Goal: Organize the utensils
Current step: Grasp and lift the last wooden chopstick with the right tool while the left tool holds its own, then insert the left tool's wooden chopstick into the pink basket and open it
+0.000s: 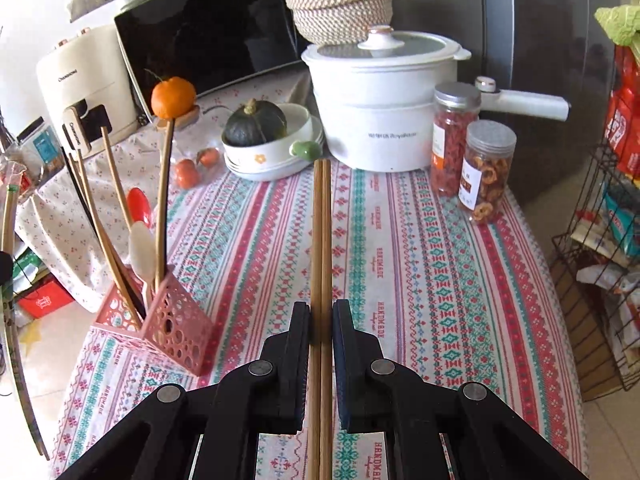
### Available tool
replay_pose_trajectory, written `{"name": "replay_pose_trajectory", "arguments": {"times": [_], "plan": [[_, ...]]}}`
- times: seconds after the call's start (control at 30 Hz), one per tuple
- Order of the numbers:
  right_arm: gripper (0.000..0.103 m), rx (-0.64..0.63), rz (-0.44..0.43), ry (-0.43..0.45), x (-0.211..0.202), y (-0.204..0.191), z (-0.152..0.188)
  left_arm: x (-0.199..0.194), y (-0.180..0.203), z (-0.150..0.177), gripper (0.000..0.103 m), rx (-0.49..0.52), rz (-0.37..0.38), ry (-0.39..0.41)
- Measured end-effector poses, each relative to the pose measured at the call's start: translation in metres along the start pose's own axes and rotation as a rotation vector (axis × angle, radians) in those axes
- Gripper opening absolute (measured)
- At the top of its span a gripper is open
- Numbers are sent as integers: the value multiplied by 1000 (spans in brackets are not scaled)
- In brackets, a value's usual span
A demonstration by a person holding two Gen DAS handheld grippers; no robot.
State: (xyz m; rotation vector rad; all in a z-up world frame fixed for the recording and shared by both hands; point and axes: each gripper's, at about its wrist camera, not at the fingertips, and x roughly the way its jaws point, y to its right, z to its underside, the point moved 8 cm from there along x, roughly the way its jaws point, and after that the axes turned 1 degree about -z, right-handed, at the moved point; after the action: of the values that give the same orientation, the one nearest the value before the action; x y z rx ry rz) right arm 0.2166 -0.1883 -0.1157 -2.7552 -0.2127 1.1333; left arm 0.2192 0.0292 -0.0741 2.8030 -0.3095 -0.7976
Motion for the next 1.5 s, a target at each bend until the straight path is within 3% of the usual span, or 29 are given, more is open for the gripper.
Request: {"name": "replay_pose_trajectory", "arguments": {"times": [0.27, 0.5, 0.73, 0.9, 1.17, 1.33, 1.43, 1.5], "plan": [[9, 30, -88, 140, -33, -26, -21, 3, -2, -30, 5, 57, -93, 265], [9, 92, -125, 190, -34, -33, -32, 37, 9, -41, 5, 114, -204, 377], [9, 113, -126, 227, -26, -32, -42, 63, 20, -34, 5, 213, -239, 452], [9, 100, -120, 273, -23, -34, -48, 75, 19, -17, 5, 272, -226, 445], [9, 106, -129, 384, -31, -45, -56, 82, -6, 2, 6, 235, -216, 337], [9, 106, -132, 452, -38, -59, -61, 66, -23, 11, 9, 231, -238, 268], [9, 98, -125, 497, -39, -70, -66, 55, -34, 16, 28, 196, -250, 169], [9, 105, -116, 523, -37, -77, -70, 50, -42, 22, 46, 170, -259, 67]]}}
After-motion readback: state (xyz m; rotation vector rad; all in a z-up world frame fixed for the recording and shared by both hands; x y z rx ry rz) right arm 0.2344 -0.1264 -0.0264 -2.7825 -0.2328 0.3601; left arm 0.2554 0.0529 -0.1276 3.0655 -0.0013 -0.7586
